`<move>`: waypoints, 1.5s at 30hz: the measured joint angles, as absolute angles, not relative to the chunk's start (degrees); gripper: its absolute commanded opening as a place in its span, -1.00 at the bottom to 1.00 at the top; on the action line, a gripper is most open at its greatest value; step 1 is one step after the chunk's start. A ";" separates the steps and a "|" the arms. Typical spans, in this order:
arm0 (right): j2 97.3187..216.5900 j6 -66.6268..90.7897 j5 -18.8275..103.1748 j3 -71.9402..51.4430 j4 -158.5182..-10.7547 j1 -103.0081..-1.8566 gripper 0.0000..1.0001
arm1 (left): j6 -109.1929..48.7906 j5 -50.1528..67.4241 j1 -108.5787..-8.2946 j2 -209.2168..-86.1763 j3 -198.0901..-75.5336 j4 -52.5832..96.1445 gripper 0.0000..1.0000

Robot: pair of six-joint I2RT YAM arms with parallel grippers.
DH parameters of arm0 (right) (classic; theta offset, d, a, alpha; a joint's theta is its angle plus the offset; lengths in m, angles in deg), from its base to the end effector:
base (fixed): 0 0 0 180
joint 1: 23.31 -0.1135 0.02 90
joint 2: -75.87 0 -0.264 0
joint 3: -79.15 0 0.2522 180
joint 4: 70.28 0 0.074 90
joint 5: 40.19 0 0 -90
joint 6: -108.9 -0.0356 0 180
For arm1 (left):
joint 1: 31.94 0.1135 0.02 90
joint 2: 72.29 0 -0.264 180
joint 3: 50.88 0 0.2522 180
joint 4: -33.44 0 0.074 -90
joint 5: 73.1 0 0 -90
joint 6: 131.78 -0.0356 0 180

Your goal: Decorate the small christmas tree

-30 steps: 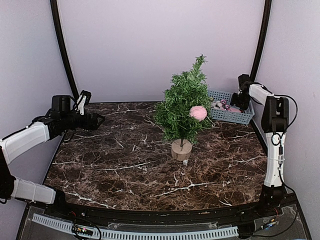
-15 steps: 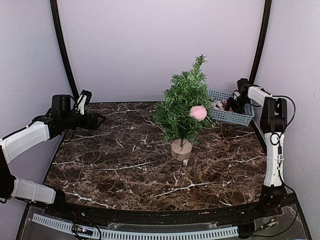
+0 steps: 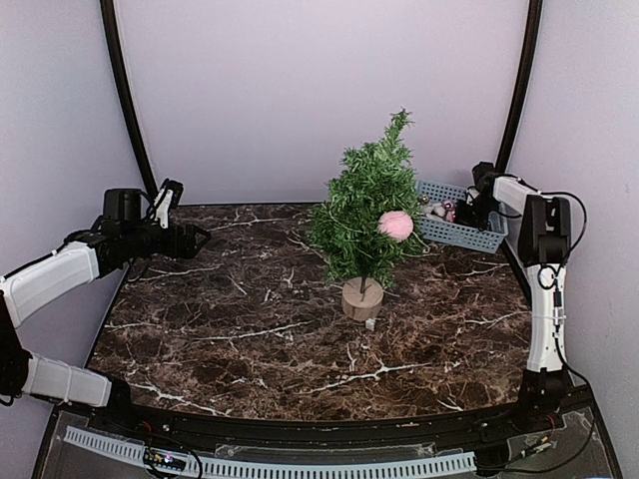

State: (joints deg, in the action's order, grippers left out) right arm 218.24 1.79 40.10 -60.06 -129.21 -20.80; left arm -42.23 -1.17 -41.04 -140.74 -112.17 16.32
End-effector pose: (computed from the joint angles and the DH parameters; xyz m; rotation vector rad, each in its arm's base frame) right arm 0.5317 -0.0173 0.1644 0.3984 2.6340 0.3085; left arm 0.2664 -0.0539 0.2833 0.3684 1.9613 -0.4115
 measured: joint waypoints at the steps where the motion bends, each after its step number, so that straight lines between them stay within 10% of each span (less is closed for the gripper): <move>1: 217.78 1.64 40.69 -59.65 -129.27 -20.80 -1.00 | -42.23 -1.17 -41.04 -140.74 -112.17 16.32 0.81; 27: 179.31 1.29 42.96 -38.29 -116.99 -20.26 -1.00 | -42.71 -0.29 -41.04 -132.98 -111.17 17.17 0.80; 45: 203.18 0.35 43.20 -44.68 -111.07 -20.26 -1.00 | -43.15 -0.16 -41.17 -133.44 -110.55 17.76 0.80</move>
